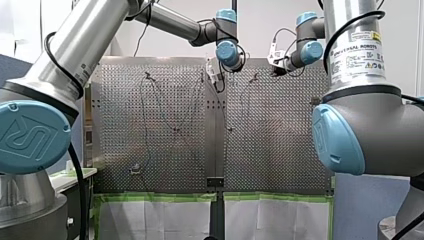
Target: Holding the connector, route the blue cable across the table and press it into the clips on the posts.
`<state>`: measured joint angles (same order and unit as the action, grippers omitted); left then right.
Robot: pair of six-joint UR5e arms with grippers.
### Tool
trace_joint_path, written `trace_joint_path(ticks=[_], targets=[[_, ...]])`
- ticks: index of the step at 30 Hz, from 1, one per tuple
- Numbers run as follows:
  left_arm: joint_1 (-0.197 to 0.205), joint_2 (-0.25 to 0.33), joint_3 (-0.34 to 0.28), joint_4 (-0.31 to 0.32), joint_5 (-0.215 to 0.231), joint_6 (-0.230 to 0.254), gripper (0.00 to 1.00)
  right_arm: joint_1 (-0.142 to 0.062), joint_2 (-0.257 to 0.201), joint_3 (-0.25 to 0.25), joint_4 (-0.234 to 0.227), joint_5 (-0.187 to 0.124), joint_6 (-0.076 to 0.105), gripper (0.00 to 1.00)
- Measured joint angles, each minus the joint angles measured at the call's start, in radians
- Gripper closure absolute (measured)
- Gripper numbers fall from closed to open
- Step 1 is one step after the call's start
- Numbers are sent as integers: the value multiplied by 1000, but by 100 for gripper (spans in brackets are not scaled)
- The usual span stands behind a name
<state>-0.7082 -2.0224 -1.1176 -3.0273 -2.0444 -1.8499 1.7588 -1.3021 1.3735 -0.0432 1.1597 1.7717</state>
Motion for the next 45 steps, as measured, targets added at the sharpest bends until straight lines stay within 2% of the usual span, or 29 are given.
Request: trace_joint_path(ticks=[8, 14, 22, 31, 45], targets=[[-17, 72, -74, 74, -73, -42, 0, 13, 0, 0, 0, 2, -3, 100], [-30, 82, -126, 126, -114, -70, 0, 16, 1, 0, 0, 6, -4, 100], [-49, 83, -188, 188, -122, -94, 0, 16, 2, 0, 0, 6, -3, 100], [-57, 84, -271, 271, -114, -151, 0, 15, 3, 0, 0, 6, -3, 100], [-55, 84, -398, 398, -111, -100, 0, 16, 3, 1, 0, 6, -4, 100]])
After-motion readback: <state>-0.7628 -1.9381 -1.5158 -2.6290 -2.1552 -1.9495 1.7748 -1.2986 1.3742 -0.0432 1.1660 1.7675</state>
